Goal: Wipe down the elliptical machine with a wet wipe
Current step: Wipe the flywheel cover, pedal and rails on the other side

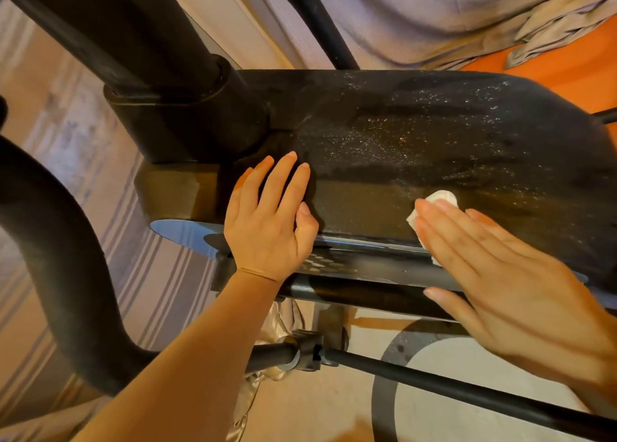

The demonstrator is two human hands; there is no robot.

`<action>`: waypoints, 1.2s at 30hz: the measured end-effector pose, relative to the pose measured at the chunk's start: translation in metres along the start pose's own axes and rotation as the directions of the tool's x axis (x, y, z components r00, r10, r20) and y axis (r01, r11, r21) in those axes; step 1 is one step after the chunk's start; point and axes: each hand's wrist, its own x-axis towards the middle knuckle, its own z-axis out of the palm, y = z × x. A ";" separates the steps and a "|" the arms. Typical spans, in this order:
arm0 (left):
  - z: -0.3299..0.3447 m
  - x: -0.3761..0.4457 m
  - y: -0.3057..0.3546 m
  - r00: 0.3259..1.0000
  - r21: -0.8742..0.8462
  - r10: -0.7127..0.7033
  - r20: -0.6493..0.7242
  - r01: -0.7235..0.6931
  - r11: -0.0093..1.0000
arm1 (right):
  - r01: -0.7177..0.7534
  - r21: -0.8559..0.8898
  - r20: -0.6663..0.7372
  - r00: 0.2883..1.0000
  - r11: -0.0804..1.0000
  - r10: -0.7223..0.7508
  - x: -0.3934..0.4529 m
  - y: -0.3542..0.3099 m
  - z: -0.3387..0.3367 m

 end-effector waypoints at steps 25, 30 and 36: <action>-0.004 -0.001 0.001 0.997 0.030 0.013 0.075 -0.016 0.999 | -0.371 0.194 -0.017 0.924 0.908 0.381 0.043 -0.062 -0.003; -0.003 -0.001 -0.001 0.996 0.040 0.021 0.087 -0.025 0.999 | -0.248 0.114 -0.038 0.967 0.962 0.253 0.074 -0.079 0.000; -0.004 -0.001 -0.001 0.996 0.022 0.029 0.087 -0.031 0.999 | -0.383 0.122 -0.092 0.914 0.916 0.395 -0.006 -0.027 0.013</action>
